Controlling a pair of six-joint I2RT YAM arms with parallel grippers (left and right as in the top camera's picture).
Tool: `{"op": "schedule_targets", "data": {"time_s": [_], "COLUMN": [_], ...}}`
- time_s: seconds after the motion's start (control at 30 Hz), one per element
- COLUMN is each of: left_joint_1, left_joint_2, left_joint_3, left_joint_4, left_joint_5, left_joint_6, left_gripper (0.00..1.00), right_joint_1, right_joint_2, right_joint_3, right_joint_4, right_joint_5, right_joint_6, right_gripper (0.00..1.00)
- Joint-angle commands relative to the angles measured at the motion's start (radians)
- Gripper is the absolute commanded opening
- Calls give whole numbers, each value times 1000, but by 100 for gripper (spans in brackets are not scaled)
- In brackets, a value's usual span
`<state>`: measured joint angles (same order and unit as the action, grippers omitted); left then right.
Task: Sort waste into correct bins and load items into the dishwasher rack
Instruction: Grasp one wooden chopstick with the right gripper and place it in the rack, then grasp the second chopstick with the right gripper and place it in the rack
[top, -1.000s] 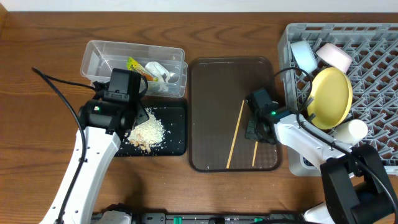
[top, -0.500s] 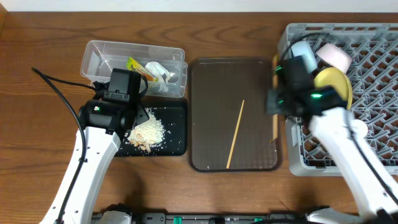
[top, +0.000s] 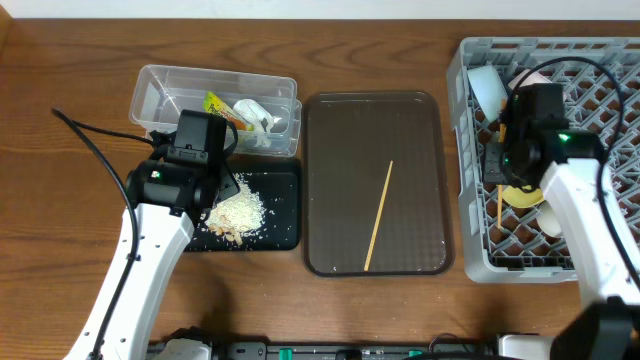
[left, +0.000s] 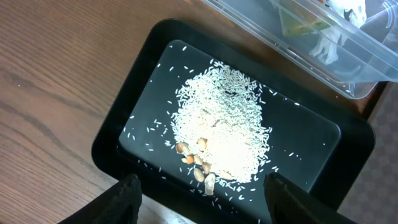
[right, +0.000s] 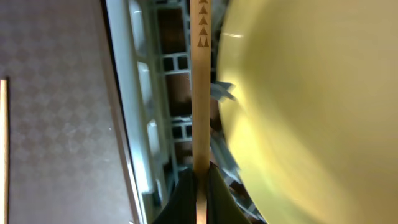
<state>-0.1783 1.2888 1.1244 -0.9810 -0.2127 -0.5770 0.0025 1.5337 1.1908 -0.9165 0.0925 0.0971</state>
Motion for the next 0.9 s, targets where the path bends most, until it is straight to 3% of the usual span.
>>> {"op": "schedule_targets", "data": {"time_s": [0.0, 0.1, 0.17, 0.47, 0.87], "left_joint_1": [5, 5, 5, 5, 5], "left_joint_2": [4, 4, 4, 4, 4], "left_joint_3": [-2, -2, -2, -2, -2], "left_joint_4": [-3, -5, -5, -5, -5], "left_joint_5": [-5, -5, -5, -5, -5], "left_joint_6": [-8, -8, -8, -8, -8], "left_gripper": [66, 66, 66, 66, 66], "right_joint_1": [-9, -9, -7, 102, 417], "right_joint_2": [24, 13, -4, -106, 60], "right_joint_3": [-5, 10, 34, 70, -38], "right_joint_4": [23, 32, 34, 48, 107], "right_joint_5": [8, 8, 0, -203, -164], "right_joint_6": [-32, -32, -25, 92, 327], "right_gripper": [6, 29, 35, 42, 48]}}
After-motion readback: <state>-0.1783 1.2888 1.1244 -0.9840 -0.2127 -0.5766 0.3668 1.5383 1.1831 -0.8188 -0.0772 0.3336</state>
